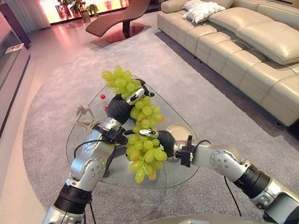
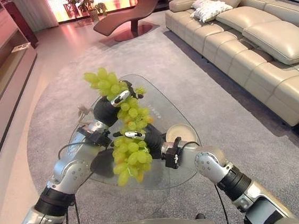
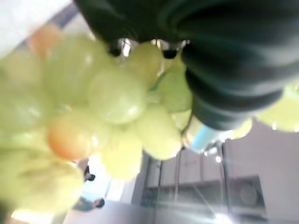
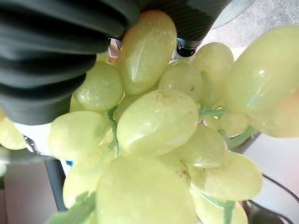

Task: Pick up fruits into the plate

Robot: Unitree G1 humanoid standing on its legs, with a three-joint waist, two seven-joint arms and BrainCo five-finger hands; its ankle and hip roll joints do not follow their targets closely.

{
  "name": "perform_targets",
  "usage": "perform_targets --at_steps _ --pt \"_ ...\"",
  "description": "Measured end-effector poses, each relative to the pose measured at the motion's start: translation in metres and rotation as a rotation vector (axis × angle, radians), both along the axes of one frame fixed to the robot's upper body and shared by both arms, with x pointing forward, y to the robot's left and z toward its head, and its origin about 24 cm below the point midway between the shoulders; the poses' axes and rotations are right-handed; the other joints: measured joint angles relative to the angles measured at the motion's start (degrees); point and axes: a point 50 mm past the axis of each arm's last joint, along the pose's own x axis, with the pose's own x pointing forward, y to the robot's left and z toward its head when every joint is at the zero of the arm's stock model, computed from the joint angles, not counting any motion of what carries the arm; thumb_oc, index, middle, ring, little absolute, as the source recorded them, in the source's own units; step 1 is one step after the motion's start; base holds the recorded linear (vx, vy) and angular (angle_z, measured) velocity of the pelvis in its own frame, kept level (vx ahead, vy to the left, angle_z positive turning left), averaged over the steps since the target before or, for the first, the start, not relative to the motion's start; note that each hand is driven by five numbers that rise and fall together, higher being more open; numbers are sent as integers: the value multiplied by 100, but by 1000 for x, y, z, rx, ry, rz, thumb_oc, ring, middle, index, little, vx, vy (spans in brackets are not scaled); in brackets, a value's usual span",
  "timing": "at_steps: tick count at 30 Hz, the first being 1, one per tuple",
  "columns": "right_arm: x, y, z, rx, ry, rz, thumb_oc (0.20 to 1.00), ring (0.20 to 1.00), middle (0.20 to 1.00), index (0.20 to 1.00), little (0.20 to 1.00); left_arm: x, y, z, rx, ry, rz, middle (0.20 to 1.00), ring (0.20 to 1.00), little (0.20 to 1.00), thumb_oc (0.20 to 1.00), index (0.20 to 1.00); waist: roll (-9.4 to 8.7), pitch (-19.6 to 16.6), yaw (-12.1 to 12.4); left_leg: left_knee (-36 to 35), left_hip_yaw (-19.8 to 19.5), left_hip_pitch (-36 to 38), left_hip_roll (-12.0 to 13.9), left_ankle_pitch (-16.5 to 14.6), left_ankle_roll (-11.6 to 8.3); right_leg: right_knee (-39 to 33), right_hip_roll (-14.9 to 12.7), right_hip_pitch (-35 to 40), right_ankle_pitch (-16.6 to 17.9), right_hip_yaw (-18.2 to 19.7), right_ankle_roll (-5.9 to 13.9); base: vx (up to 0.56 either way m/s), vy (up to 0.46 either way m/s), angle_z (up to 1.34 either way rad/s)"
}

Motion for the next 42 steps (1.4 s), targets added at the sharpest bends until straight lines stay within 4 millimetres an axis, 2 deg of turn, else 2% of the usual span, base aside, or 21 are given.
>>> perform_targets --at_steps 3,12,18,21,24,28,33,36,42 --pt "5 -20 -4 13 10 -129 200 200 200 200 200 -2 9 -18 12 81 27 1000 1000 1000 1000 1000 35 27 58 0 -130 -66 -8 8 7 0 -16 16 -11 -126 14 11 15 18" --pt "19 -60 -17 -25 37 -342 200 200 200 200 200 -17 36 -73 84 293 139 1000 1000 1000 1000 1000 71 225 243 2 -295 -143 -12 11 7 -1 -21 58 -61 -302 32 5 0 11" --pt "19 -74 -29 -50 68 -424 200 200 200 200 200 -35 53 -128 257 476 221 1000 1000 1000 1000 1000 49 326 238 18 -379 -189 -20 31 -24 -1 0 69 -48 -407 58 -7 11 8" --pt "22 -84 -41 -124 79 -465 200 200 200 200 200 -49 68 -162 364 607 274 1000 1000 1000 1000 1000 27 474 234 16 -399 -336 -17 44 -25 0 -4 -70 -47 -412 59 -157 18 2" --pt "30 -95 -52 -229 81 -497 200 200 200 200 200 -59 81 -182 449 691 325 1000 1000 1000 1000 1000 2 738 233 29 -437 -599 -28 137 -22 3 24 -324 5 -422 -2 -199 28 4" --pt "44 -105 -54 -321 56 -546 200 200 200 200 200 -65 92 -198 534 772 405 1000 1000 1000 1000 1000 28 1123 252 31 -529 -833 -31 237 -29 30 65 -520 69 -449 -38 -112 16 4" --pt "73 -127 -43 -476 -39 -647 200 200 200 200 200 -69 101 -218 665 873 488 1000 1000 1000 1000 1000 89 1685 294 33 -602 -1142 -28 328 -32 32 81 -780 132 -497 -64 -109 28 5" --pt "89 -154 -33 -630 -102 -716 200 200 200 200 200 -72 107 -223 729 896 515 1000 1000 1000 1000 1000 110 2000 369 35 -651 -1282 -36 354 -26 33 77 -893 173 -538 -68 -95 5 6" --pt "118 -207 7 -926 -239 -852 200 200 200 200 200 -64 116 -222 836 903 571 1000 1000 1000 1000 1000 113 2629 578 115 -758 -1482 -39 364 -30 34 79 -981 174 -634 -70 -45 -55 9"
